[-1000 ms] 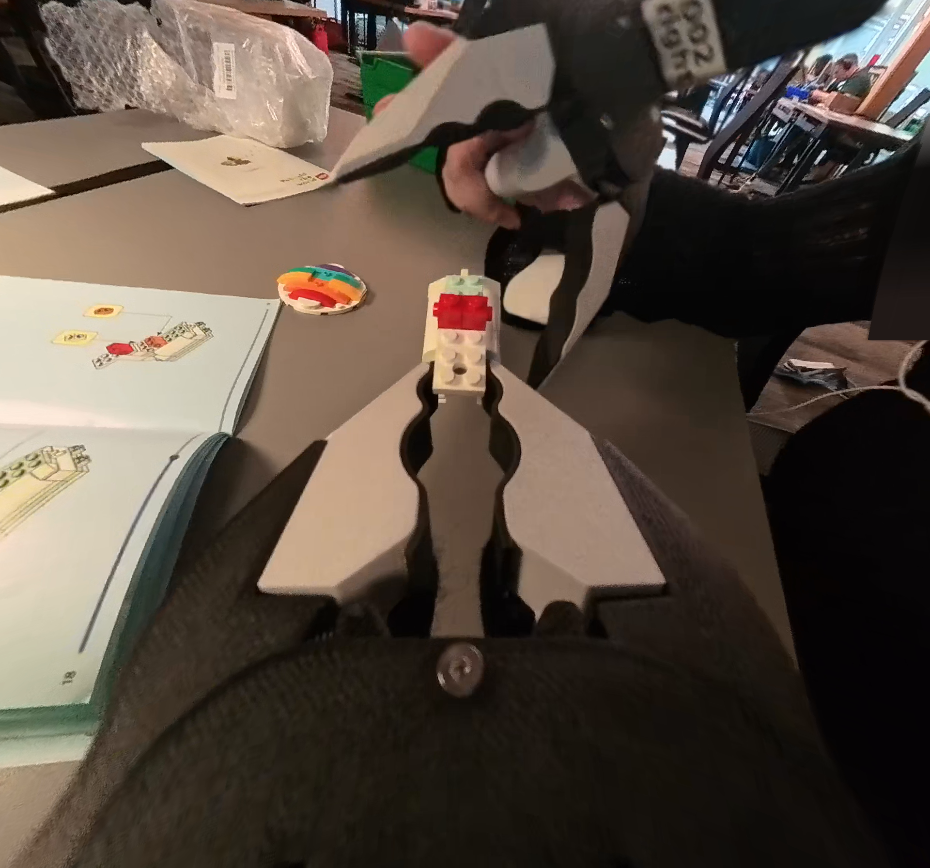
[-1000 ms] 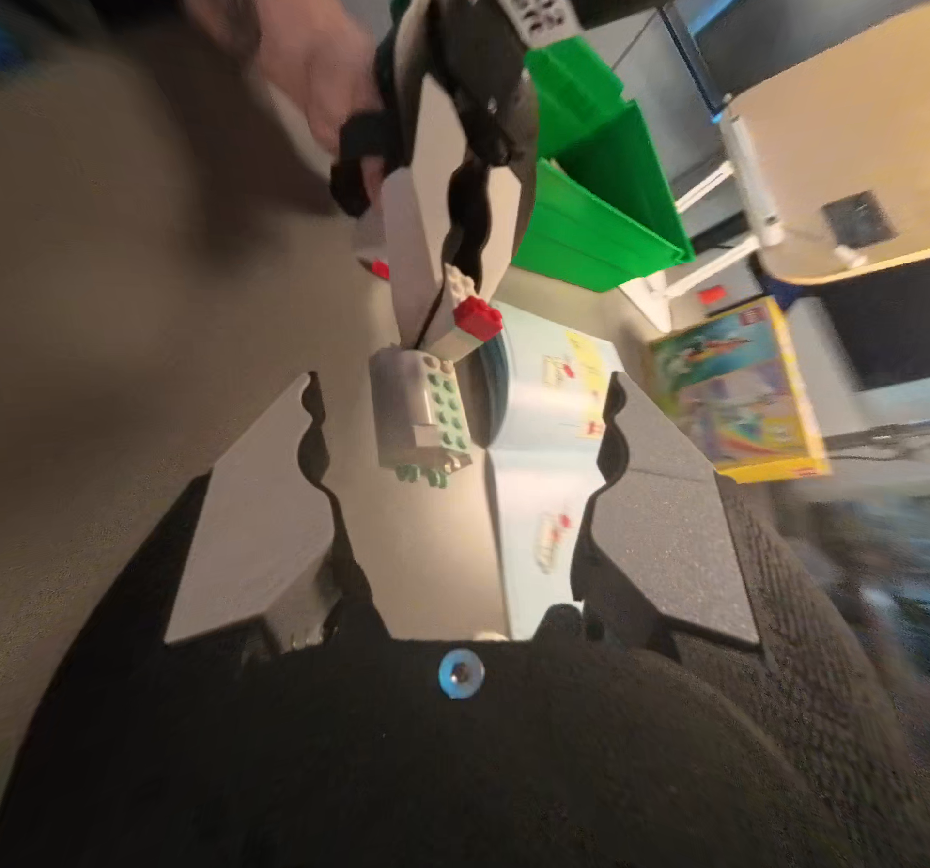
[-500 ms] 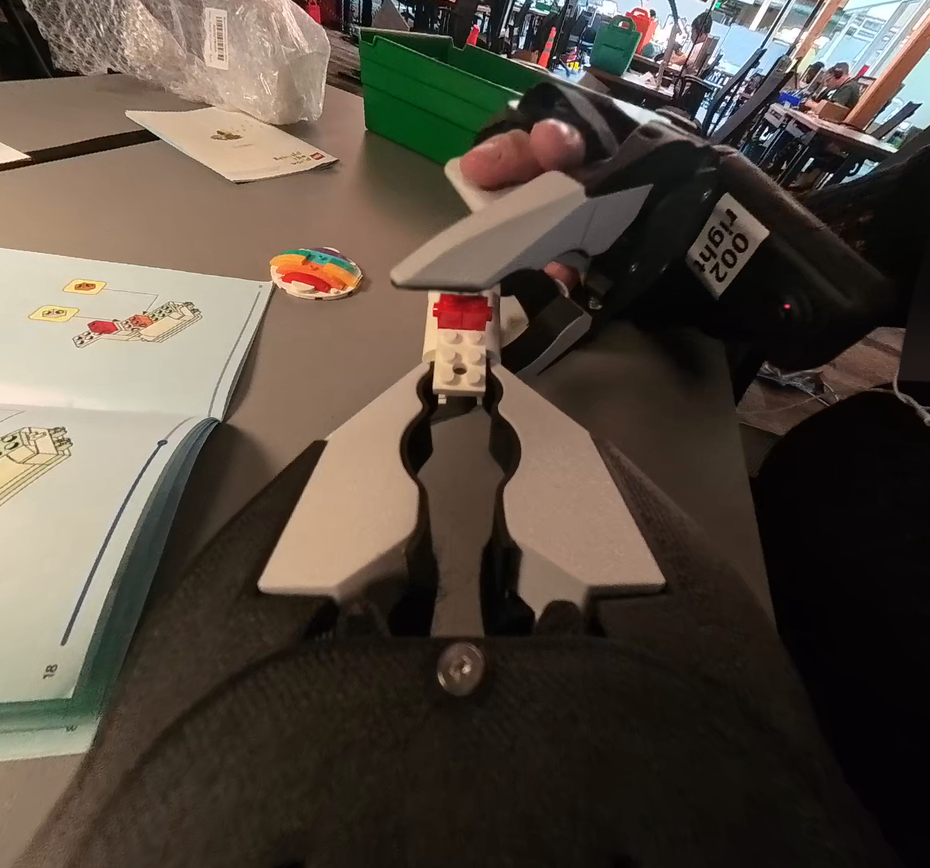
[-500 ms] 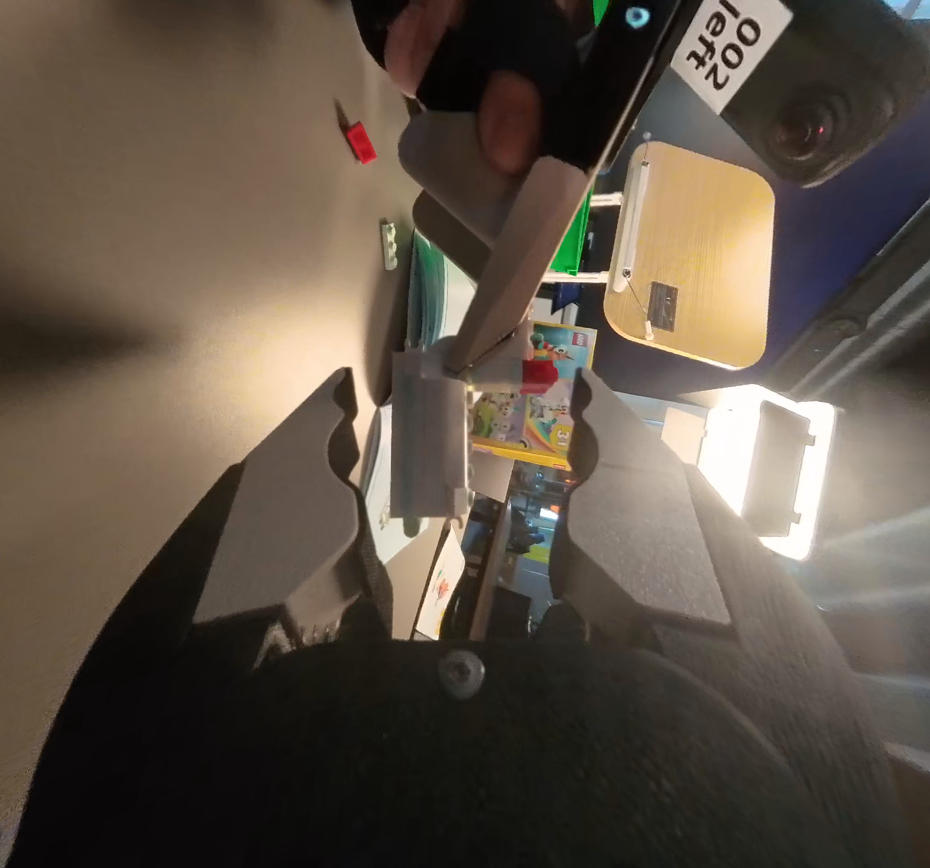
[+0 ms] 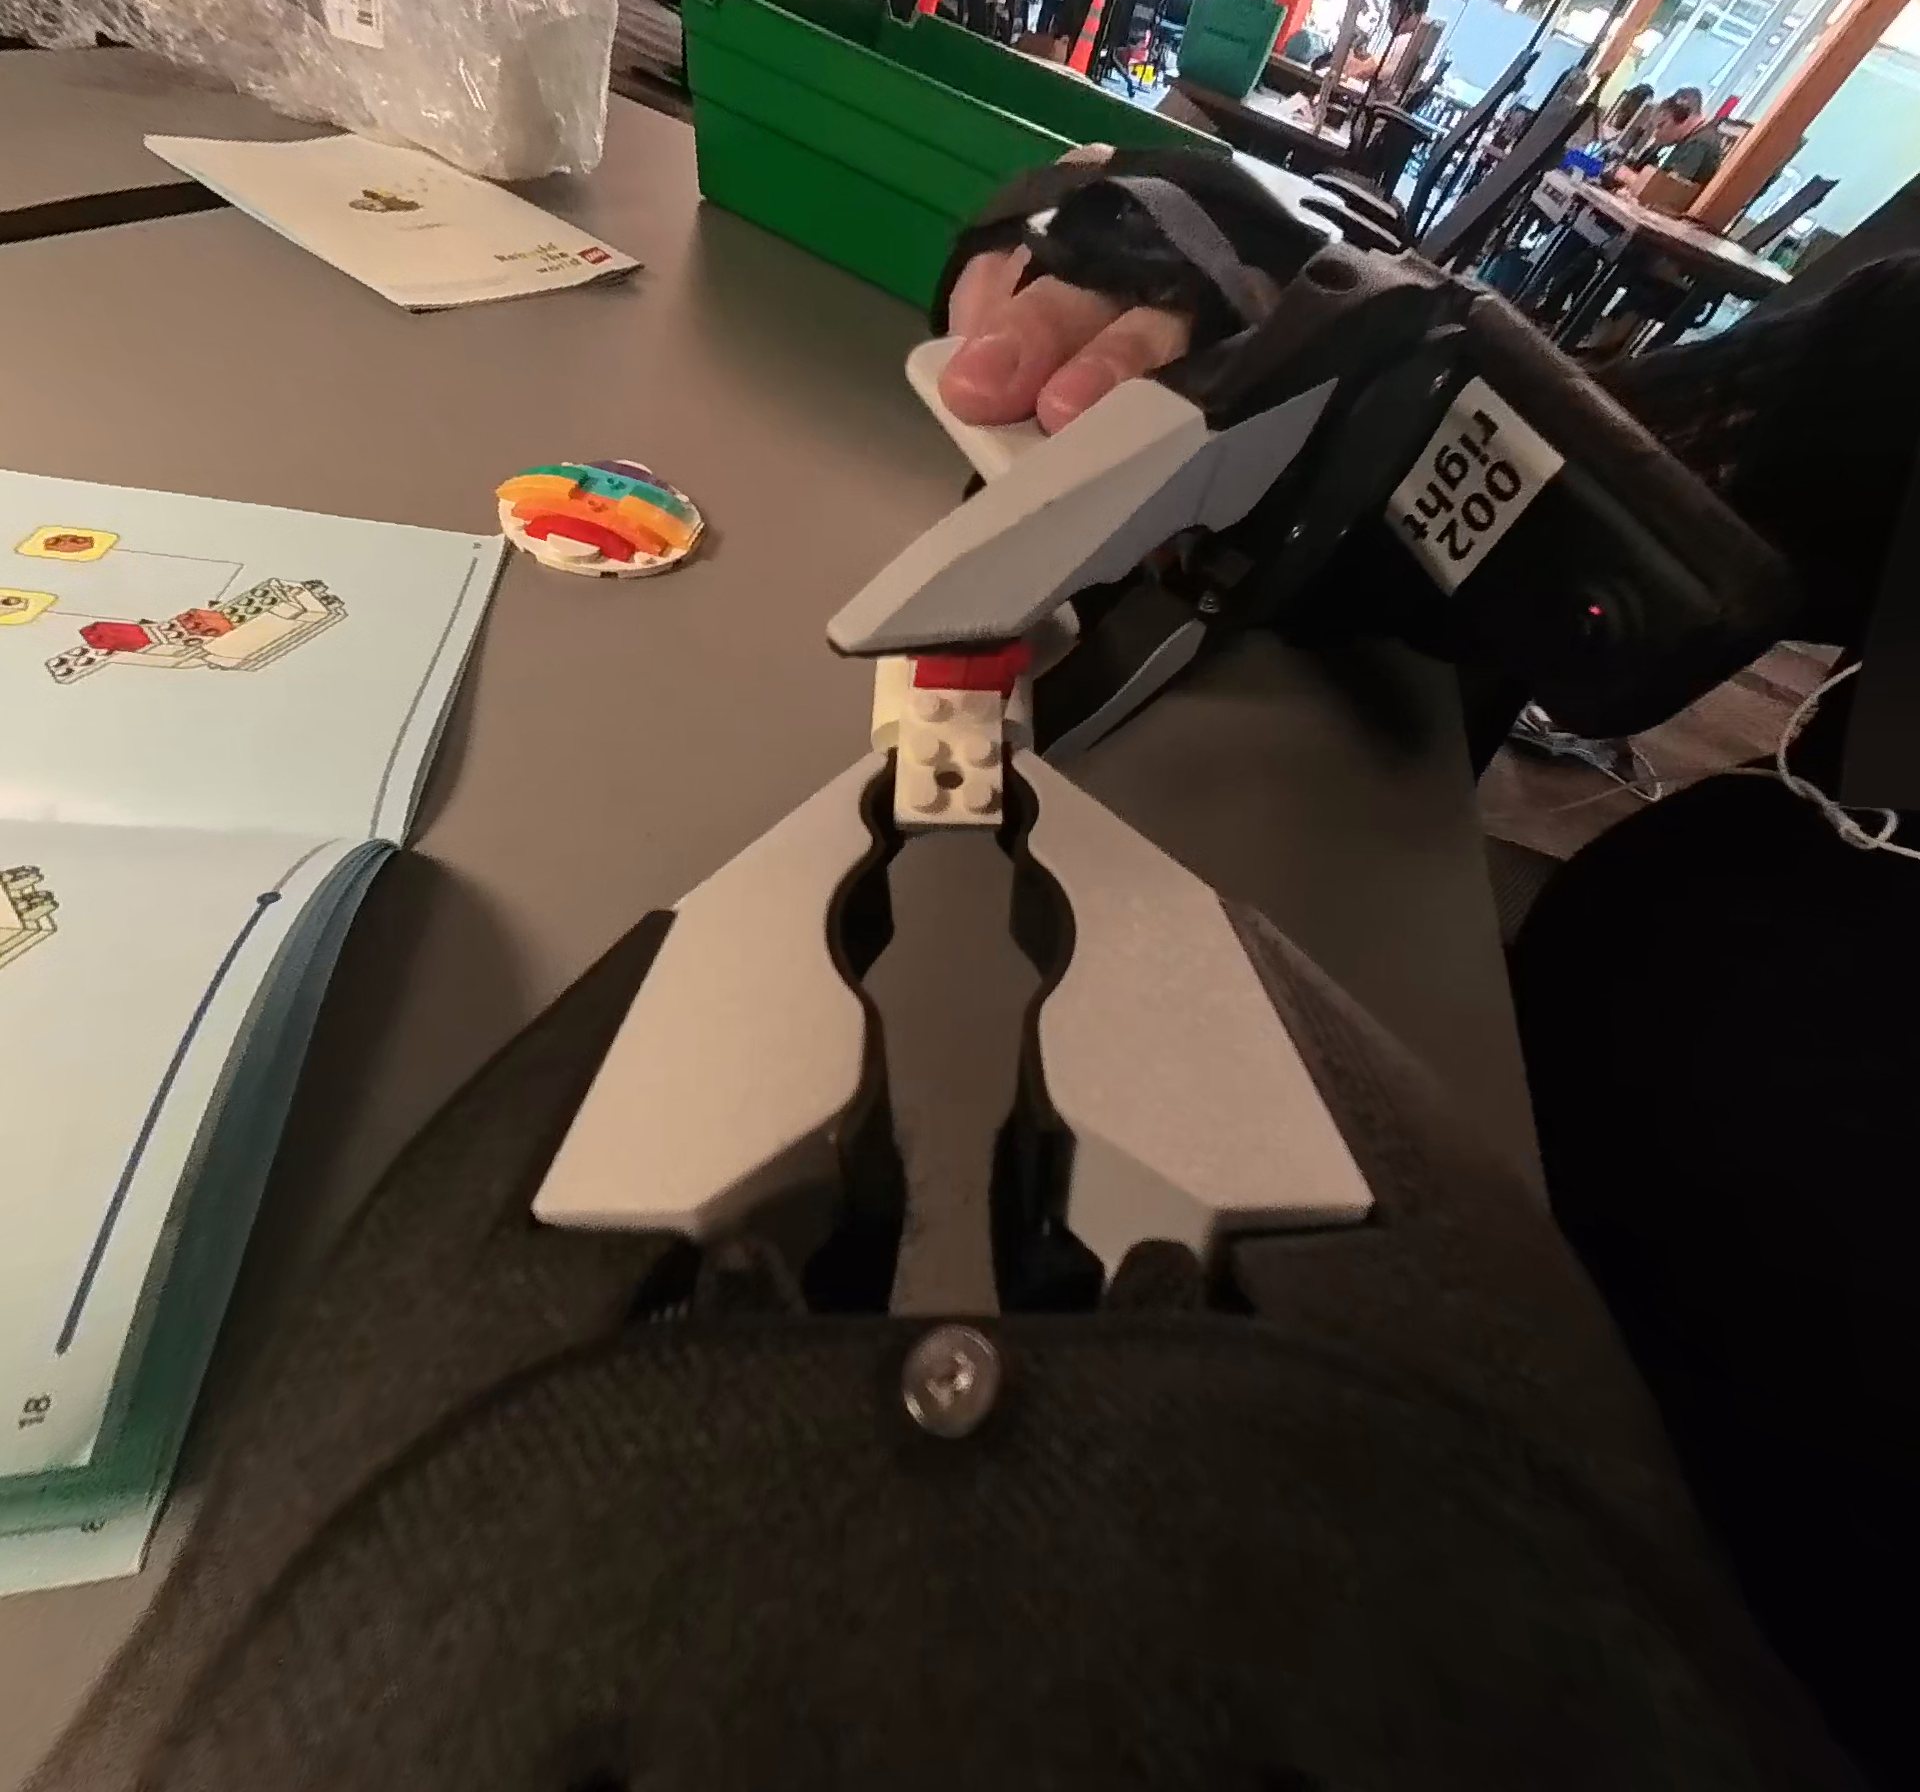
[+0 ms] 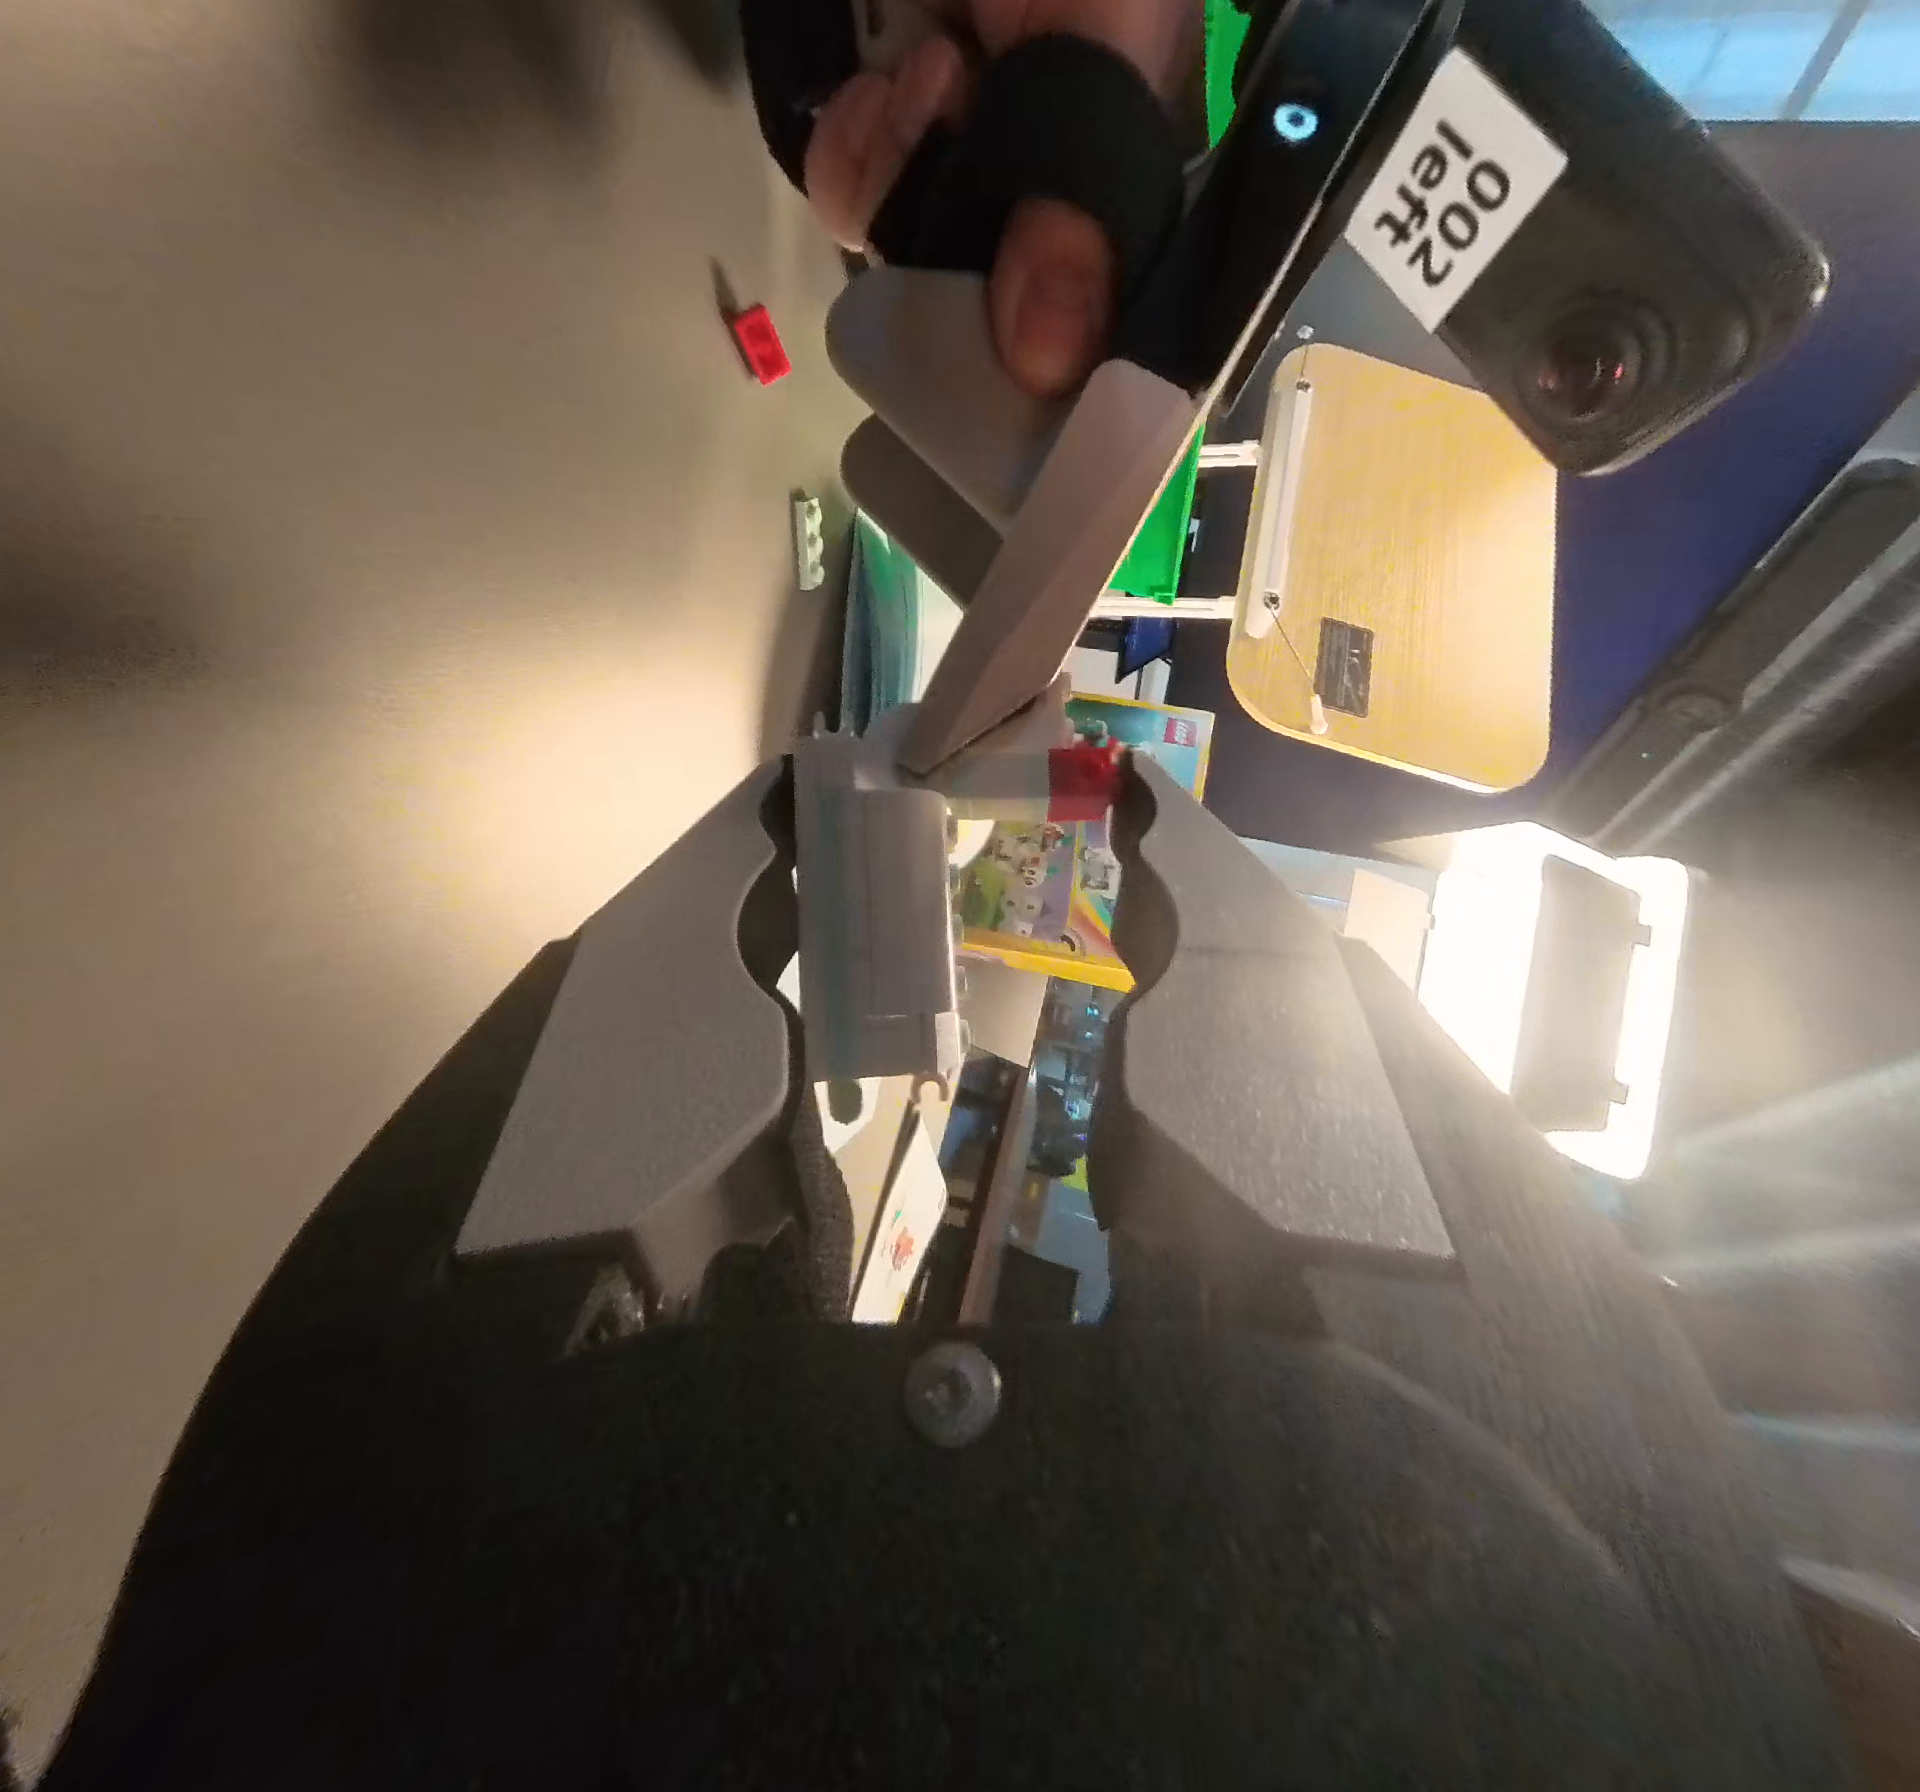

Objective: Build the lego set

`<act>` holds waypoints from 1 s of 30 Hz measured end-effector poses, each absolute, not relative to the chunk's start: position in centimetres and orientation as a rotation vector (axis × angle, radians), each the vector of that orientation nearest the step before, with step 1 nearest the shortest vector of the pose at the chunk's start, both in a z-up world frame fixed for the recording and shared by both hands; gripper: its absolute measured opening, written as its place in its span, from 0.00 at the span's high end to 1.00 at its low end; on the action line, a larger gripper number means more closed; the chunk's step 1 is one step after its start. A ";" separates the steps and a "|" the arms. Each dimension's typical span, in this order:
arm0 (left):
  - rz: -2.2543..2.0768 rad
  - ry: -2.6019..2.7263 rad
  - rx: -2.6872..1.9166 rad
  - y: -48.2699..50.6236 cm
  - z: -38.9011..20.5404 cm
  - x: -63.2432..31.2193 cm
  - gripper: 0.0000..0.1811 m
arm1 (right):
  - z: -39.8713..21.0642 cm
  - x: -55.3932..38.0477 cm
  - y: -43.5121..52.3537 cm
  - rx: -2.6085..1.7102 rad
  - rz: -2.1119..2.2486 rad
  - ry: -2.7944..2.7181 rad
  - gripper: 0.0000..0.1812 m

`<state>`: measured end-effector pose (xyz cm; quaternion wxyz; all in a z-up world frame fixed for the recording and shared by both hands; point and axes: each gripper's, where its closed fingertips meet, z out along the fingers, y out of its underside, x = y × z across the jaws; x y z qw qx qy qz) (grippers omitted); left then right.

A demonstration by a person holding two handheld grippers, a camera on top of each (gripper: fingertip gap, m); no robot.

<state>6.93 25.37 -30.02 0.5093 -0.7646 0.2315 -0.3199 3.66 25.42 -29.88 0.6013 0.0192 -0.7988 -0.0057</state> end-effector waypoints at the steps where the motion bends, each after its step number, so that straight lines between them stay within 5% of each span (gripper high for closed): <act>1: -0.771 0.563 -1.845 25.3 -30.1 7.0 0.92 | -29.9 3.7 25.4 0.045 -0.011 -1.858 0.68; 30: -0.838 0.470 -1.788 25.4 -28.4 6.6 0.92 | -28.4 3.3 25.4 -0.136 0.253 -1.736 0.67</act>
